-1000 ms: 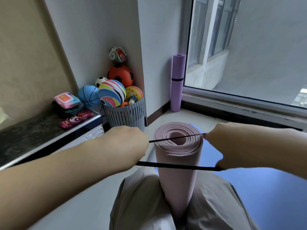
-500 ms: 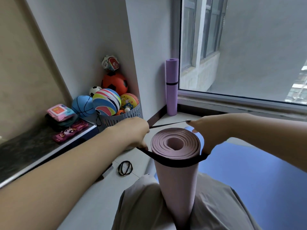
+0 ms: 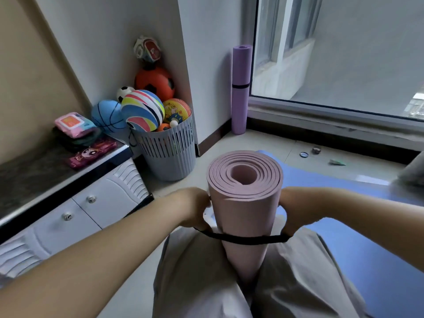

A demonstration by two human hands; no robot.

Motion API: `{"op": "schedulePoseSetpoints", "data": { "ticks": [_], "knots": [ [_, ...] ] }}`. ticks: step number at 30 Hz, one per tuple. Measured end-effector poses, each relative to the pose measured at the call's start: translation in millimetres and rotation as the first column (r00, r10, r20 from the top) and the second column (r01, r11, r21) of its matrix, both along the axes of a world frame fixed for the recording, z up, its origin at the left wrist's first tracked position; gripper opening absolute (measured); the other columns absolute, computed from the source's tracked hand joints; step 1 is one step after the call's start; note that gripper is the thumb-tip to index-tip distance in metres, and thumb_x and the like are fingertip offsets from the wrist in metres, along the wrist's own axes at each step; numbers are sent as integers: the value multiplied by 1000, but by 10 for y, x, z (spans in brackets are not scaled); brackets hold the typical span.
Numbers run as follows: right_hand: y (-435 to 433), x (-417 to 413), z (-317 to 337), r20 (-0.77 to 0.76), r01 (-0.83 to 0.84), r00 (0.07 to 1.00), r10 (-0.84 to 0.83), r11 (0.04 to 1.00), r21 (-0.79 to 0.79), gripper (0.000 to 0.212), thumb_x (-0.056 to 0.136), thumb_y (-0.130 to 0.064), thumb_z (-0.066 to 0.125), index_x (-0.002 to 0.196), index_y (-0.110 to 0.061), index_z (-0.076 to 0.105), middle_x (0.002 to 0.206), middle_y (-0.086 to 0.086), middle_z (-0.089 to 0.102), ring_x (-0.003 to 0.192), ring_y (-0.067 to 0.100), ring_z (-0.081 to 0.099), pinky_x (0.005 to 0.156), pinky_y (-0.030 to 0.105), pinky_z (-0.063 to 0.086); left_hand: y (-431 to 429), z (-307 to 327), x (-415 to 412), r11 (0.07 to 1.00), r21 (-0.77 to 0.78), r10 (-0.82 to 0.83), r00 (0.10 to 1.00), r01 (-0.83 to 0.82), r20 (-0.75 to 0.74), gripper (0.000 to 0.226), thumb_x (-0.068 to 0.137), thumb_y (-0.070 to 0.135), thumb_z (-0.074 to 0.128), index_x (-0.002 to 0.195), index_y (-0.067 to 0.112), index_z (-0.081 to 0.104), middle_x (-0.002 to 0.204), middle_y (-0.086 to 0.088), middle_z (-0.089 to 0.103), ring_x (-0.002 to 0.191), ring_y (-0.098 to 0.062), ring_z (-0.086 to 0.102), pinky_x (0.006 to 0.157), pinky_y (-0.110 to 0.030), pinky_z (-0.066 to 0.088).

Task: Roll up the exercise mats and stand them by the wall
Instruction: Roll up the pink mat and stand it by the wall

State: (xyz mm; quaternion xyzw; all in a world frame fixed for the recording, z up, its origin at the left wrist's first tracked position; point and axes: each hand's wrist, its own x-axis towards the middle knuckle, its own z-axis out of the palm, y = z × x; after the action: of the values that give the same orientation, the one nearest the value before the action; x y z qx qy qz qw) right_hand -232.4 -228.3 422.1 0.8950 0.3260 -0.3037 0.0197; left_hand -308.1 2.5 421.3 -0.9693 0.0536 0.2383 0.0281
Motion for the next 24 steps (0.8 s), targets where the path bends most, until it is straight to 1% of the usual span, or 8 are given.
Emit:
{"op": "schedulePoseSetpoints", "data": {
  "ticks": [2, 6, 9, 14, 17, 20, 22, 24],
  "knots": [
    [-16, -51, -208, -13, -13, 1000, 14, 999, 43, 51, 74, -27, 77, 120, -20, 53, 90, -20, 58, 73, 20, 61, 70, 31, 55, -39, -165, -30, 1000, -1, 7, 999, -7, -35, 63, 82, 50, 67, 134, 18, 52, 124, -3, 60, 107, -23, 55, 83, -28, 43],
    [-40, -78, -443, 35, 7, 999, -14, 982, 190, 37, 72, -33, 75, 96, -44, 48, 91, -21, 48, 83, 6, 47, 66, 19, 37, -34, -354, -67, 998, -46, 43, 999, -43, -1, 48, 83, 47, 67, 117, 15, 58, 104, -6, 62, 87, -23, 52, 77, -30, 43],
    [-63, -104, -549, 14, 1, 1000, -3, 982, 188, 40, 73, -36, 76, 106, -35, 53, 93, -26, 54, 89, 8, 52, 74, 24, 44, -27, -450, -91, 993, -109, 43, 999, -43, -9, 48, 80, 50, 68, 115, 18, 60, 88, -1, 54, 92, -27, 57, 80, -33, 46],
    [-147, -96, -697, -35, 28, 999, -22, 983, 180, 51, 72, -38, 76, 120, -35, 58, 108, -4, 68, 97, 16, 62, 87, 34, 52, -65, -734, -64, 992, -122, 39, 999, -39, -10, 62, 74, 59, 68, 126, 28, 57, 106, 3, 64, 96, -22, 59, 87, -37, 51],
    [-208, -146, -875, -41, 57, 998, -50, 983, 174, 58, 70, -39, 79, 124, -34, 57, 119, -6, 64, 101, 18, 60, 90, 35, 51, -115, -903, -71, 993, -112, 46, 999, -47, -15, 64, 73, 60, 69, 123, 22, 59, 106, -2, 64, 94, -25, 60, 82, -36, 52],
    [-243, -287, -1058, -24, 61, 998, -58, 986, 155, 71, 71, -44, 79, 134, -30, 50, 128, -9, 55, 107, 18, 52, 95, 31, 44, -179, -1164, -152, 996, -82, 31, 999, -32, -12, 63, 69, 65, 69, 118, 27, 60, 101, 0, 64, 87, -23, 59, 76, -37, 55],
    [-247, -333, -1207, -19, 74, 997, -72, 983, 171, 72, 68, -50, 79, 132, -31, 51, 127, -8, 56, 108, 19, 51, 95, 32, 44, -231, -1309, -214, 992, -110, 58, 998, -57, 0, 62, 69, 63, 70, 120, 29, 59, 105, 2, 65, 91, -23, 60, 78, -36, 55],
    [-269, -344, -1312, -8, 114, 993, -115, 964, 239, 64, 65, -55, 78, 121, -35, 56, 111, -14, 62, 103, 17, 56, 87, 33, 49, -261, -1382, -241, 983, -152, 109, 993, -101, 45, 59, 69, 60, 73, 117, 27, 61, 105, 1, 66, 93, -23, 61, 79, -33, 53]
  ]
}}
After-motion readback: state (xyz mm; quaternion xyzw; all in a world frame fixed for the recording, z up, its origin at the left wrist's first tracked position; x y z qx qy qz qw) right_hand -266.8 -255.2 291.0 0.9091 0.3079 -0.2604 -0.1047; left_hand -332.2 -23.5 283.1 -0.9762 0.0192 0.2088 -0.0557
